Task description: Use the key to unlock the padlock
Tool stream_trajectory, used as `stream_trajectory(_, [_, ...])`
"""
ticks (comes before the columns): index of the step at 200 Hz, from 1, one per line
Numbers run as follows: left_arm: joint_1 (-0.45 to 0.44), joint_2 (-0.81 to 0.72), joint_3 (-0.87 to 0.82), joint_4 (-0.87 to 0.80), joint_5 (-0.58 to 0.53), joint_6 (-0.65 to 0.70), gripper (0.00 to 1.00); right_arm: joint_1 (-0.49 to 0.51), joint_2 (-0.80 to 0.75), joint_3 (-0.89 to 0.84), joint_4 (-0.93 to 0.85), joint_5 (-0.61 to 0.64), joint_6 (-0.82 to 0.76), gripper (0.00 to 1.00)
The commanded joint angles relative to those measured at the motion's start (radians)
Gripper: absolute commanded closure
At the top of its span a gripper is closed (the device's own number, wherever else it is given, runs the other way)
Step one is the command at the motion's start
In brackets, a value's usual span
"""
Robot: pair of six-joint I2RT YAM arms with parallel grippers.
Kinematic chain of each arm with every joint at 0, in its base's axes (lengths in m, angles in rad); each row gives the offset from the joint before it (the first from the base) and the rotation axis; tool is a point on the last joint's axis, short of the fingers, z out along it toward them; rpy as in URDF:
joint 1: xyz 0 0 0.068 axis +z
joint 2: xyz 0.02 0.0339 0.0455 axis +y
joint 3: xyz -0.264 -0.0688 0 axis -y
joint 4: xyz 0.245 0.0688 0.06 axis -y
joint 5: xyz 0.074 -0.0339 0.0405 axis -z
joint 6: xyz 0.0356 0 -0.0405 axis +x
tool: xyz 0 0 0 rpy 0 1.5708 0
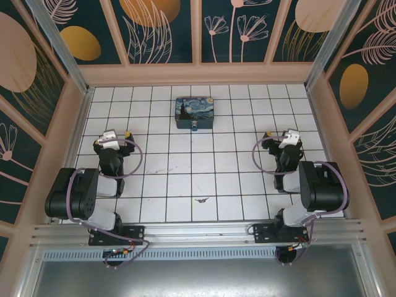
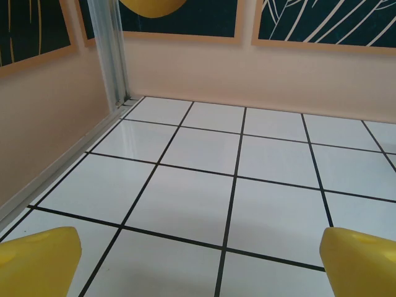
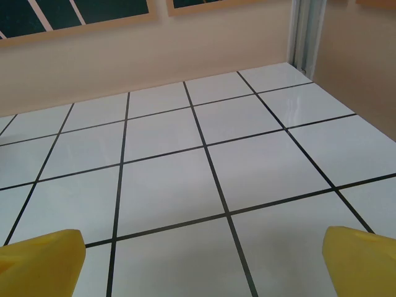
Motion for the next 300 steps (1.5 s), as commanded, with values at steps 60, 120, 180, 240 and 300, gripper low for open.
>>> stream_trajectory(60, [0.007,0.0,0.007,0.041,0.012,-0.006,0.01,0.005,-0.009,-0.004,0.052,0.008,0.008,0.01])
stream_trajectory(120, [0.008,0.004,0.017,0.029,0.015,-0.008,0.01,-0.003,-0.01,-0.003,0.047,-0.007,0.013,0.01])
stream_trajectory(180, [0.007,-0.006,0.01,0.035,0.024,-0.001,0.01,-0.004,-0.015,0.002,0.041,-0.011,0.013,0.01])
stream_trajectory(240, [0.007,-0.119,0.158,-0.311,0.003,-0.008,0.01,-0.02,-0.156,0.349,-0.667,0.099,0.232,0.01])
stream_trajectory(300, [0.007,-0.179,0.429,-0.737,0.139,-0.296,0.01,0.018,-0.017,0.69,-0.991,-0.29,0.393,0.09])
